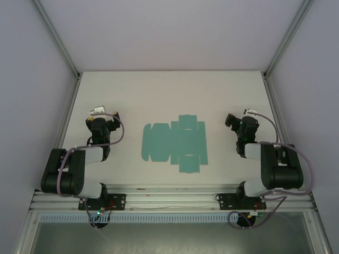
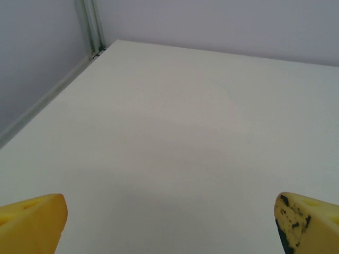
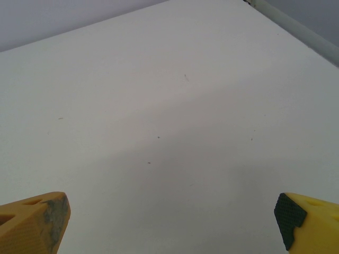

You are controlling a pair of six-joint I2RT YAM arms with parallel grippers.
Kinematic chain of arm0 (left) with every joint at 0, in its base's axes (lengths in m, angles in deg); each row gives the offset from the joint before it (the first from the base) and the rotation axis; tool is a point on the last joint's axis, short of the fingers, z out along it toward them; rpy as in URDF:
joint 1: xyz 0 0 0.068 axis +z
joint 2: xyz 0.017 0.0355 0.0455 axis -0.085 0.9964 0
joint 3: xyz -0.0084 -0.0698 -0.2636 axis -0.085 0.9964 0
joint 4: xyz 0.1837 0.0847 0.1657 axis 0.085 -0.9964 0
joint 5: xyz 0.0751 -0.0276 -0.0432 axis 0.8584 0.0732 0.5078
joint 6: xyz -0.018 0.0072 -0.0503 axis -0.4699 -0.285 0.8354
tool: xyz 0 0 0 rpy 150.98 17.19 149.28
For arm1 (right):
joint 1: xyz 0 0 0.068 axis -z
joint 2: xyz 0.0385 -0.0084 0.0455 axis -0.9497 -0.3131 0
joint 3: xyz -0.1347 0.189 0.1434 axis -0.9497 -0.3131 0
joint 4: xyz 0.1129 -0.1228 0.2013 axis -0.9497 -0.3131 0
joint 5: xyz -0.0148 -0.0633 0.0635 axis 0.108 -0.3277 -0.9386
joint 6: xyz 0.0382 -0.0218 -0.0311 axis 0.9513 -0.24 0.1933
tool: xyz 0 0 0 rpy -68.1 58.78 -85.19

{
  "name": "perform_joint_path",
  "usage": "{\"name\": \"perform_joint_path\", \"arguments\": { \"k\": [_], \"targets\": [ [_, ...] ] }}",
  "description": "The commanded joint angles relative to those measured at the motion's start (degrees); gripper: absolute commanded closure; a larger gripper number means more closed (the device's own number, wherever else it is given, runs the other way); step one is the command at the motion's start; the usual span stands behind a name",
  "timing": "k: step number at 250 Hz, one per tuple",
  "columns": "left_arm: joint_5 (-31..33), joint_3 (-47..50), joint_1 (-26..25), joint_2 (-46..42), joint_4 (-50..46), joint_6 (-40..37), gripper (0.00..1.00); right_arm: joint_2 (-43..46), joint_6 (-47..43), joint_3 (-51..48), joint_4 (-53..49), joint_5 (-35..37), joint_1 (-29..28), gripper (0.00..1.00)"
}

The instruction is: Assemble paper box

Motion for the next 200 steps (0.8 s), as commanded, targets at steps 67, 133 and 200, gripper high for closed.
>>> {"name": "perform_joint_path", "arguments": {
  "k": [67, 133, 200],
  "targets": [
    [-9.16, -18.70, -5.98, -11.62, -45.73, 15.73, 0.00, 14.59, 10.96, 20.66, -44.81, 0.23, -4.83, 0.00],
    [-24.22, -22.00, -14.54, -1.61, -54.62, 26.75, 0.00, 7.41, 22.54, 23.01, -60.06, -10.06, -19.52, 0.22],
    [-33.87, -21.39, -17.67, 5.80, -55.81, 28.04, 0.03, -3.41, 24.37, 22.39, -60.82, -13.35, -21.33, 0.46]
  ]
}}
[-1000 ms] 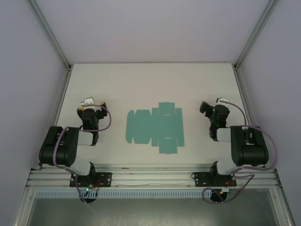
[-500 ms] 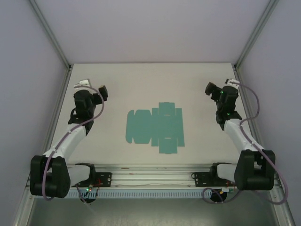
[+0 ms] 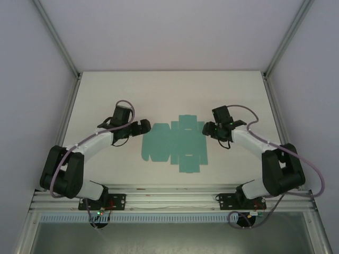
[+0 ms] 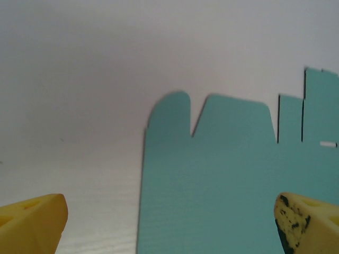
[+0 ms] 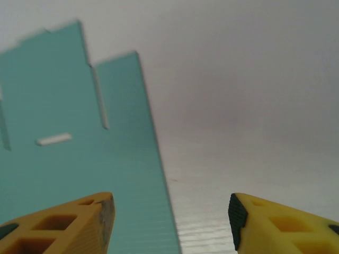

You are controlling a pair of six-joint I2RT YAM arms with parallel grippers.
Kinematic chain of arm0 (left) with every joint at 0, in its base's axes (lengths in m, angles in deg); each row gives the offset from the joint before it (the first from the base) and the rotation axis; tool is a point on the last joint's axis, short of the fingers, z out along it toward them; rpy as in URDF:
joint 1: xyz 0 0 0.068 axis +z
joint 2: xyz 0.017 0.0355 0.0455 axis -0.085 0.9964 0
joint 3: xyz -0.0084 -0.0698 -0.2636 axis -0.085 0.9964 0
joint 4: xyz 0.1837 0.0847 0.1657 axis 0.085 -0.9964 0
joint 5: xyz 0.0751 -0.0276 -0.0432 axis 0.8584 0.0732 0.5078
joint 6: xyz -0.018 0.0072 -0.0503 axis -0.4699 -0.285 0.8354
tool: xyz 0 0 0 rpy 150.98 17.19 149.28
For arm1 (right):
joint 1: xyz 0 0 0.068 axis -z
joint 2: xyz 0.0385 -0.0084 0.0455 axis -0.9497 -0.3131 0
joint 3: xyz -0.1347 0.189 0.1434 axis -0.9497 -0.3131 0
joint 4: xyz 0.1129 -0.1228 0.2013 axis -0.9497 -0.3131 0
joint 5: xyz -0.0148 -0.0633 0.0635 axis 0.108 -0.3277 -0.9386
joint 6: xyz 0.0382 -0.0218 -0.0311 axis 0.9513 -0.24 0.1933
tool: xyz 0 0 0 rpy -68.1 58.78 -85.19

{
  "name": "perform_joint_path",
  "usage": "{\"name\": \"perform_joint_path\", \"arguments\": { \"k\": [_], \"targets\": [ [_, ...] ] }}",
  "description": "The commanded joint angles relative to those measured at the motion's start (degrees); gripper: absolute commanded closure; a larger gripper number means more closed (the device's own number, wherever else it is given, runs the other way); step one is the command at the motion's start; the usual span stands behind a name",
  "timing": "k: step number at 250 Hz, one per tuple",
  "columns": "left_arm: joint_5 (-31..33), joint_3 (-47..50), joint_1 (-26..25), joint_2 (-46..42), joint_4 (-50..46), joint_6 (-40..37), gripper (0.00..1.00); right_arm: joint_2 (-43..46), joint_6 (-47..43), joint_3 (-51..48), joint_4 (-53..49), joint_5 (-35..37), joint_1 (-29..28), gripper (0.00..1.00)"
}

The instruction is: Assemble paper box

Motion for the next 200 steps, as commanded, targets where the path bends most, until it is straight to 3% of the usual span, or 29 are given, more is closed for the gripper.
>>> {"name": "perform_joint_path", "arguments": {
  "k": [1, 45, 104, 163, 200],
  "targets": [
    [-7.28, -0.10, -1.34, 2.44, -2.19, 2.25, 0.03, -2.59, 2.69, -0.18, -1.13, -3.44, -0.03, 0.46],
    [-9.43, -1.43, -2.19, 7.26, -4.78, 1.70, 0.09, -7.72, 3.74, 0.20, 1.88, -5.46, -0.93, 0.57],
    [-6.66, -2.41, -3.76, 10.50, -6.09, 0.07, 0.11, -12.52, 4.34, 0.38, 0.65, -0.32, -2.17, 0.67],
    [-19.01, -3.61, -5.37, 15.26, 1.12, 1.18, 0.18, -15.08, 5.22, -0.70, 3.82, -1.85, -3.31, 0.70],
    [-23.37, -4.11, -5.42, 15.85, 4.17, 1.09, 0.22, -17.14, 5.24, -0.90, 5.22, -3.40, -3.79, 0.73]
  ]
}}
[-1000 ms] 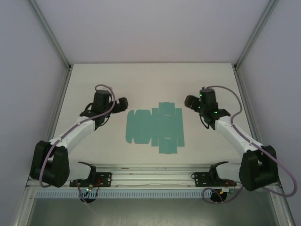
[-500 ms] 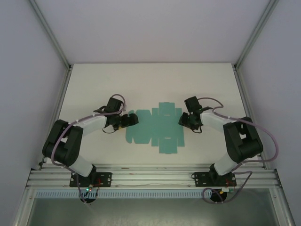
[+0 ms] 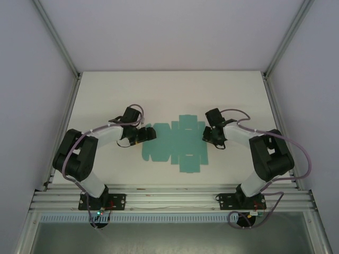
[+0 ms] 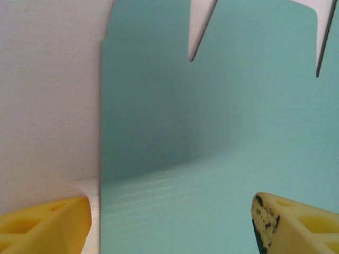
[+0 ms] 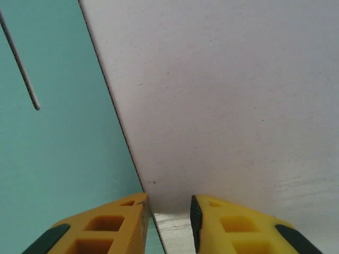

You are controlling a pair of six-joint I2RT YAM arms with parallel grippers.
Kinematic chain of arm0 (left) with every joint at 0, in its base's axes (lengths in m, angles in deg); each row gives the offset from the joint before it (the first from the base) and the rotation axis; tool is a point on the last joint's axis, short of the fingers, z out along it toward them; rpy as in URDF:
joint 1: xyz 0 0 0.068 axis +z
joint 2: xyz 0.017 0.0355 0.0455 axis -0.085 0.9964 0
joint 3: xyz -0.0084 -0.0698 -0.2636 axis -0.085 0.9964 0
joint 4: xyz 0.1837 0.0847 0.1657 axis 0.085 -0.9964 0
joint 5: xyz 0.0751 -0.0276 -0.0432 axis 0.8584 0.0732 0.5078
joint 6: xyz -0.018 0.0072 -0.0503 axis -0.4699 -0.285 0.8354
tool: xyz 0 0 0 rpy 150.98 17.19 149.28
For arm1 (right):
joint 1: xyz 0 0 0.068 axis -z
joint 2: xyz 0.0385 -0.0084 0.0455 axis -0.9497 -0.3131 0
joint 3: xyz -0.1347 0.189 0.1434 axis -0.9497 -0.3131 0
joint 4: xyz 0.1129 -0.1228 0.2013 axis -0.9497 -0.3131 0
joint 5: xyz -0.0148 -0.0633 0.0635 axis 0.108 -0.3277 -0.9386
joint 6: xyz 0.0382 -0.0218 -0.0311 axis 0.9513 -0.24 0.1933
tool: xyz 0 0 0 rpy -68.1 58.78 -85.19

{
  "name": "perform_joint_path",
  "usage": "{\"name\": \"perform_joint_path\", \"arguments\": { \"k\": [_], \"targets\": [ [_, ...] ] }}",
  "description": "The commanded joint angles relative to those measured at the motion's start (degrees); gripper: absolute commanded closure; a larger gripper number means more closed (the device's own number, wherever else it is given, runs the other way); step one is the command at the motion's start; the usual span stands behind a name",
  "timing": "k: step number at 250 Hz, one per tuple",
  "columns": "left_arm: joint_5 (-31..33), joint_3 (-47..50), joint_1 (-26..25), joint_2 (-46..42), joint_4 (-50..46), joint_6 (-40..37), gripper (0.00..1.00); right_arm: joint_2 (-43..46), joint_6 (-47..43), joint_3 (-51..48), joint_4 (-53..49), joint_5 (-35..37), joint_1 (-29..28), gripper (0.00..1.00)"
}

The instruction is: Assemble paper box

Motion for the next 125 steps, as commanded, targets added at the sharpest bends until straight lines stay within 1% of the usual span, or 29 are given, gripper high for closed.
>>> {"name": "perform_joint_path", "arguments": {
  "k": [1, 31, 63, 81, 91, 108, 125],
  "targets": [
    [-14.27, 0.19, -2.54, 3.93, 8.56, 0.19, 0.22, -6.73, 0.97, -2.26, 5.26, -3.52, -1.56, 0.73],
    [-18.56, 0.49, -2.57, 2.64, 12.24, 0.32, 0.24, -7.73, 0.95, -2.48, 6.51, -4.86, -1.69, 0.75],
    [-19.61, 0.87, -2.60, 0.50, 14.25, 1.06, 0.25, -7.83, 1.11, -3.42, 7.77, -5.06, -1.68, 0.75],
    [-20.79, 2.04, -2.71, -1.73, 17.60, 1.74, 0.25, -7.92, 1.19, -3.89, 7.96, -4.85, -1.64, 0.76],
    [-21.64, 3.10, -2.59, -3.15, 20.34, 4.68, 0.26, -7.91, 1.21, -4.19, 8.04, -4.52, -1.65, 0.76],
    [-23.25, 4.49, -2.54, -5.37, 24.84, 7.19, 0.25, -7.91, 1.36, -4.86, 8.51, -4.41, -1.66, 0.76],
    [-24.14, 5.41, -2.59, -7.52, 27.73, 8.95, 0.28, -7.95, 1.47, -5.23, 8.95, -4.15, -1.63, 0.76]
  ]
}}
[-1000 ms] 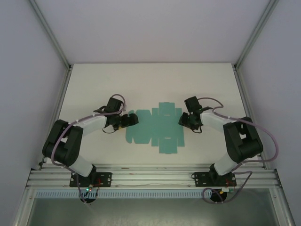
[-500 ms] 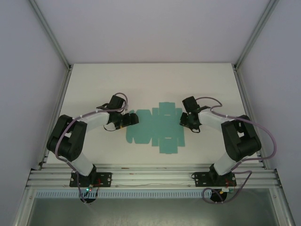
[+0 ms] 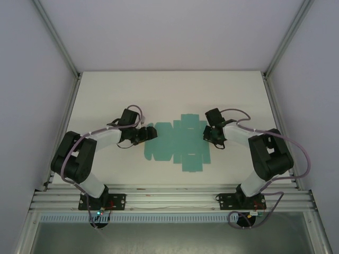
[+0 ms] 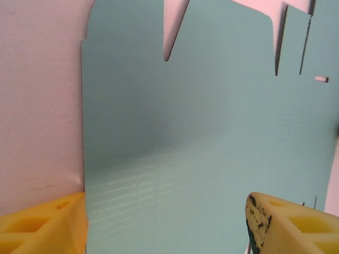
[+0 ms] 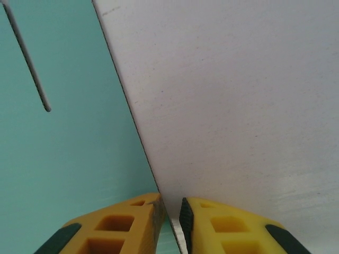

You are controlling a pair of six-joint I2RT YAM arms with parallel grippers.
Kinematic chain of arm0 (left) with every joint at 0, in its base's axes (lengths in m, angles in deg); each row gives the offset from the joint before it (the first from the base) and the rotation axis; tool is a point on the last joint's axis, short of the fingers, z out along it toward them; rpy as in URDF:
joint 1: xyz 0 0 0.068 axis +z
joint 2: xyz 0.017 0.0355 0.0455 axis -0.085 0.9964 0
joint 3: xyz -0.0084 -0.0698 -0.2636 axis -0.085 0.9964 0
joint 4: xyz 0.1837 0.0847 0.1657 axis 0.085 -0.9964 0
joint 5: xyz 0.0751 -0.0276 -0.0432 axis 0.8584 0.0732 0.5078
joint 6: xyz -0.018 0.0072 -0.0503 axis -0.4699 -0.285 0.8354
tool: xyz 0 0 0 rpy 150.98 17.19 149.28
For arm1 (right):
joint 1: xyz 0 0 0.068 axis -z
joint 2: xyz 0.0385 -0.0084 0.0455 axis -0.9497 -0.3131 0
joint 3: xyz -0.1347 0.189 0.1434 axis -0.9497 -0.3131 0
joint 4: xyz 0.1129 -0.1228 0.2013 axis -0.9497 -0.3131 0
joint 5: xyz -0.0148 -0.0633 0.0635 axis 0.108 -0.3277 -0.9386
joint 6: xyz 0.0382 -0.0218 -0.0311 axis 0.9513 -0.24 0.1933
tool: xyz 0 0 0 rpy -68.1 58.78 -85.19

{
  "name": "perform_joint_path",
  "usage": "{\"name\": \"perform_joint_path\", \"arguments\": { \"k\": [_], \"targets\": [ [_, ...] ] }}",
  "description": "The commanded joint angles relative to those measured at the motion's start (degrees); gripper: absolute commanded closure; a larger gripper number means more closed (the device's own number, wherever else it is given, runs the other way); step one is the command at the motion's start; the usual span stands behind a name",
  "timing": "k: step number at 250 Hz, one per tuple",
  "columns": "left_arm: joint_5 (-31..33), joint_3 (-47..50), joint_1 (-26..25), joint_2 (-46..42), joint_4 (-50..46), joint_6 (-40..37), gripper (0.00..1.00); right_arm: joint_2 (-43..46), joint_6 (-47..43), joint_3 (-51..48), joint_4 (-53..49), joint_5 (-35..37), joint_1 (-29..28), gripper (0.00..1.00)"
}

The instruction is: Assemble paper box

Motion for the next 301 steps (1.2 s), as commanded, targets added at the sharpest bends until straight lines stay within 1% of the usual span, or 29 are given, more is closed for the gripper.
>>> {"name": "perform_joint_path", "arguments": {
  "k": [1, 19, 50, 75, 95, 119, 133, 141, 151, 164, 183, 195, 209, 241, 254, 267, 279, 301],
  "targets": [
    [-18.79, 0.39, -3.06, -4.63, 18.16, 5.55, 0.28, -7.34, 0.70, -4.78, 6.95, -5.67, -1.61, 0.76],
    [-19.32, 1.25, -3.08, -6.52, 20.18, 6.99, 0.28, -7.63, 0.82, -5.03, 7.16, -5.15, -1.55, 0.76],
    [-19.67, 2.03, -3.18, -8.18, 21.45, 8.64, 0.31, -8.40, 0.87, -5.27, 7.70, -5.16, -1.63, 0.76],
    [-20.88, 3.19, -3.19, -8.56, 24.77, 10.79, 0.35, -8.64, 1.17, -5.65, 8.15, -4.83, -1.58, 0.77],
    [-21.32, 3.41, -3.32, -8.73, 25.59, 11.44, 0.39, -8.68, 1.15, -5.78, 8.17, -4.57, -1.60, 0.77],
    [-21.67, 2.93, -4.01, -8.93, 25.37, 10.90, 0.41, -8.77, 1.13, -5.91, 8.21, -4.23, -1.64, 0.77],
    [-20.92, 1.74, -4.49, -8.71, 22.44, 9.62, 0.41, -8.86, 1.09, -6.01, 8.40, -4.07, -1.60, 0.77],
    [-20.48, 0.95, -4.75, -8.52, 20.40, 8.53, 0.43, -8.86, 1.16, -6.11, 8.63, -4.07, -1.56, 0.77],
    [-18.68, -0.22, -5.06, -8.34, 16.92, 6.71, 0.46, -8.95, 1.31, -6.22, 8.81, -4.02, -1.58, 0.77],
    [-14.13, -2.49, -5.63, -8.32, 9.57, 3.20, 0.50, -9.05, 1.48, -6.20, 8.69, -4.08, -1.58, 0.77],
    [-4.49, -6.30, -7.00, -8.40, -2.35, -1.11, 0.54, -8.95, 1.49, -6.28, 8.51, -3.76, -1.57, 0.77],
    [1.21, -8.25, -7.95, -8.57, -7.96, -4.07, 0.56, -8.86, 1.49, -6.32, 8.39, -3.30, -1.59, 0.76],
    [5.57, -9.01, -8.66, -8.87, -11.09, -4.42, 0.65, -9.01, 1.46, -6.05, 7.85, -2.76, -1.62, 0.74],
    [5.31, -8.40, -9.00, -9.00, -9.97, -3.42, 0.79, -8.31, 1.27, -5.74, 8.26, -2.93, -1.58, 0.71],
    [5.23, -8.26, -9.25, -9.43, -8.87, -3.44, 0.83, -7.35, 0.68, -5.42, 8.34, -3.33, -1.58, 0.68],
    [5.44, -8.46, -9.30, -10.10, -8.02, -3.88, 0.93, -5.73, -0.37, -5.06, 8.32, -3.91, -1.47, 0.65],
    [5.65, -8.85, -9.27, -11.04, -7.48, -4.61, 1.00, -3.46, -1.71, -4.82, 8.16, -4.74, -1.06, 0.61],
    [4.99, -9.17, -9.29, -13.86, -4.59, -5.95, 1.00, 2.59, -5.52, -4.48, 8.01, -7.76, 0.47, 0.50]
  ]
}}
